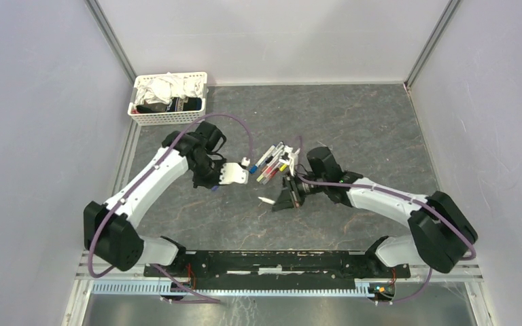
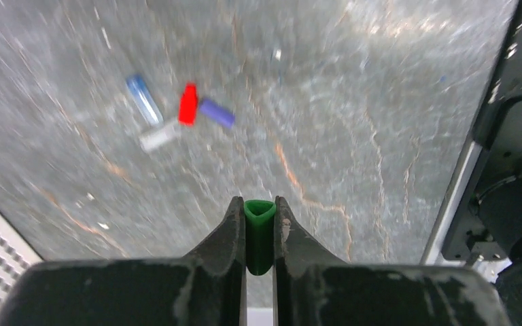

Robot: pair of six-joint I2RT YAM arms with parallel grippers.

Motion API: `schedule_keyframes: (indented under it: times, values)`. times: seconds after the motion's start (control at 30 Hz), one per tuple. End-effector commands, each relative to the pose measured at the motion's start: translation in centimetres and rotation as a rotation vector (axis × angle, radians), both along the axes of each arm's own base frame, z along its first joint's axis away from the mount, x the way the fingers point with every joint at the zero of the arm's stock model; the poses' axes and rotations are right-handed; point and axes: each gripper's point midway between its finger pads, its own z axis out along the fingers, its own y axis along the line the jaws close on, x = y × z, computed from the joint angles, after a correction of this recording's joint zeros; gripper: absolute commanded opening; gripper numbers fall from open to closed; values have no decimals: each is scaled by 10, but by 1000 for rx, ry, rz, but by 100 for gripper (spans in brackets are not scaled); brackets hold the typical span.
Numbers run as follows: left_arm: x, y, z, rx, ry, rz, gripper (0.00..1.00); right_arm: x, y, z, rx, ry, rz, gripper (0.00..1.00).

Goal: Open the pen caps
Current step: Open the pen cap from the pen, then place the pen cap at the center of the board, then place the pen at the center of the board.

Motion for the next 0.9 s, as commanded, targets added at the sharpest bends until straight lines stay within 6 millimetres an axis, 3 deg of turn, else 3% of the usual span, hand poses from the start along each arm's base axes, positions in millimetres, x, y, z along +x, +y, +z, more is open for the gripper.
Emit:
schedule_keyframes:
  times: [0.0,0.07,0.23,0.4,0.63,0.73,0.87]
  values:
    - [17,32,-6,88,26,27,2,-4,-36,-26,-93,-17,-52,0]
    - [23,31,-9,74,39,58,2,1,-45,-30,-132,-43,-92,0]
    - [54,5,-19,-34,5,162,2,47,-73,-31,-281,-176,-354,0]
    - [91,-7,-51,-47,-14,329,5,83,-118,-31,-439,-273,-630,0]
    - [127,0,-92,26,-70,481,16,95,-160,-45,-566,-303,-849,0]
    - [130,0,-95,27,-76,512,29,101,-167,-47,-594,-317,-891,0]
    - [126,-8,-84,-25,-62,532,36,108,-171,-53,-636,-325,-908,0]
